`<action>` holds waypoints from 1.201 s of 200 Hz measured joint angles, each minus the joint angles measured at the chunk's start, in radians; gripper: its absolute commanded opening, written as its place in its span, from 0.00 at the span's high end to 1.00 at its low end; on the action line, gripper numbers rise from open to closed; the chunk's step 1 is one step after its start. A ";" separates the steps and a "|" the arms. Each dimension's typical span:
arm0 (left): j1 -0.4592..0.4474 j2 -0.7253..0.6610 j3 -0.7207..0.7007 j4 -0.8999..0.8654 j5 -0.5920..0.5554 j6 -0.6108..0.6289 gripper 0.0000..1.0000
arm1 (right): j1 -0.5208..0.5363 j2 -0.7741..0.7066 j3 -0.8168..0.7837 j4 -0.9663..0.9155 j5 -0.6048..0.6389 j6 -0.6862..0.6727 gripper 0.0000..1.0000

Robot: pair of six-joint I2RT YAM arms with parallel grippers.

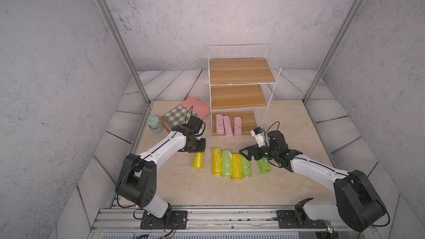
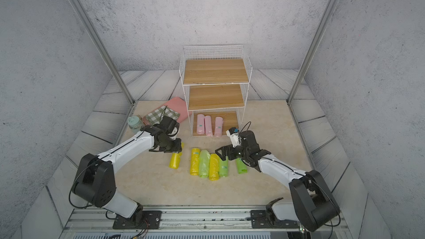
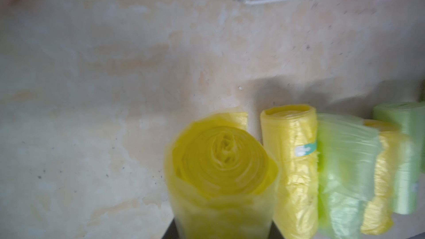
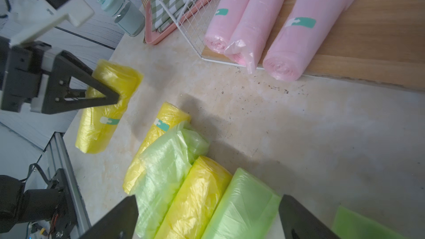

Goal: Sort the rolls of trash bags by color and place them on the shelf
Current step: Pick up the roll of trash bags from the center of the board.

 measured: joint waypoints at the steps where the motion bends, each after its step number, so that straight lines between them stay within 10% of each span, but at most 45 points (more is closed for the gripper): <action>1: 0.001 -0.003 0.002 0.001 0.003 0.001 1.00 | 0.000 0.000 0.000 0.000 -0.002 0.000 0.00; 240: 0.047 -0.236 -0.008 0.428 0.441 -0.011 1.00 | 0.067 0.133 0.156 0.388 -0.337 0.246 0.09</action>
